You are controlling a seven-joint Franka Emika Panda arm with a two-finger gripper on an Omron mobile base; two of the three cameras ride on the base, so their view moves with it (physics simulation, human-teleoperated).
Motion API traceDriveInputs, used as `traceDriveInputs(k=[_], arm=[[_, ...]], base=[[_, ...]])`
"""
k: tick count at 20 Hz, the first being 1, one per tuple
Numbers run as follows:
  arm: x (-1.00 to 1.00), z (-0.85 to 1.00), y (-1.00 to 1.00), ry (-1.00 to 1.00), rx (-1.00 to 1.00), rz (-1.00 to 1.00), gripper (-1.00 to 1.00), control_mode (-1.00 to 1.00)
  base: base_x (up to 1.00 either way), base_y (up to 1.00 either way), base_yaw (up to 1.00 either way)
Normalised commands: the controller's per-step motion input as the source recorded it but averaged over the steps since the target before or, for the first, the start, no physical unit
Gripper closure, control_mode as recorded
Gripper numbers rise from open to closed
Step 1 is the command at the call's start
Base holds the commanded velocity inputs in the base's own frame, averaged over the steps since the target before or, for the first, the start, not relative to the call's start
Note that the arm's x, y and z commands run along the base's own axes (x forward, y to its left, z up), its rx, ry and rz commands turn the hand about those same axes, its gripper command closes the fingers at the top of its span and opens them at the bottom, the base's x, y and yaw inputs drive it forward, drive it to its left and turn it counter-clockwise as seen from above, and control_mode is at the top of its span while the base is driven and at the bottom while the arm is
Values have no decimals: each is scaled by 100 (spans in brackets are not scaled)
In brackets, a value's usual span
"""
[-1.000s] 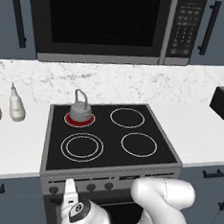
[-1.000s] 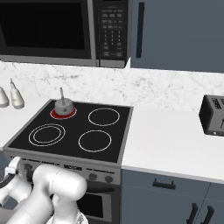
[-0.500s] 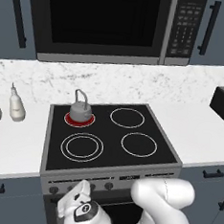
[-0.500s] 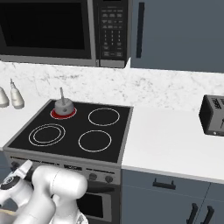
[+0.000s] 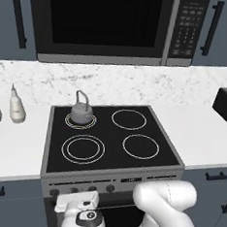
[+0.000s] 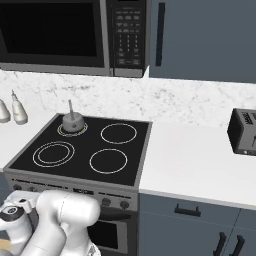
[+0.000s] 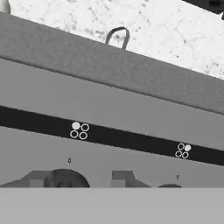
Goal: Turn off the rear left burner of the stove.
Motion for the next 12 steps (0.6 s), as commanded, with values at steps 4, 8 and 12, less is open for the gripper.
traceDriveInputs(k=[4,8,12], arm=[[0,61,-38,0,96,-22,100,-100],[0,18,-24,3,43,-15,100,-100],[0,0,-5,0,4,0,100,-100]], base=[[0,0,0],[0,0,0],[0,0,0]])
